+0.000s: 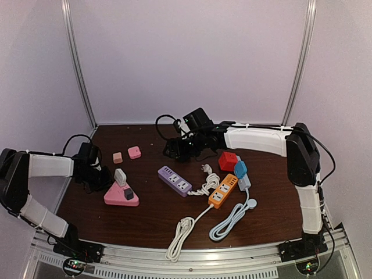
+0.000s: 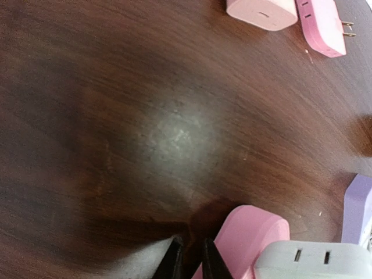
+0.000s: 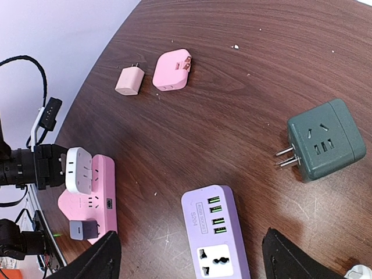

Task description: Pull the plug off the socket

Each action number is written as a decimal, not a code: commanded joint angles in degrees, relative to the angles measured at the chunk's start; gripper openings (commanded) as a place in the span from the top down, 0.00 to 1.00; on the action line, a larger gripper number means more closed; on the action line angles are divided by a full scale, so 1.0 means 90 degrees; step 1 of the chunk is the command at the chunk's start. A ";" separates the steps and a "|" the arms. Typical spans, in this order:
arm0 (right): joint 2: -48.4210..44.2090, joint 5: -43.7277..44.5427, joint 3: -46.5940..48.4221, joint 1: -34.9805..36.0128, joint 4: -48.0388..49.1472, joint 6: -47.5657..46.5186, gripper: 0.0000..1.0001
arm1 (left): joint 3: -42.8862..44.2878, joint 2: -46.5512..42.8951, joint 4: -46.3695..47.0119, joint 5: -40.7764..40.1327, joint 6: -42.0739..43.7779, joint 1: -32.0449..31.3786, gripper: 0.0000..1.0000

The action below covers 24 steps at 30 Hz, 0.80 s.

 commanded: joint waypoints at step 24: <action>0.0451 0.0103 0.0424 0.0493 0.0020 0.0054 0.15 | 0.0651 0.0043 0.0070 -0.0281 -0.0297 -0.1772 0.87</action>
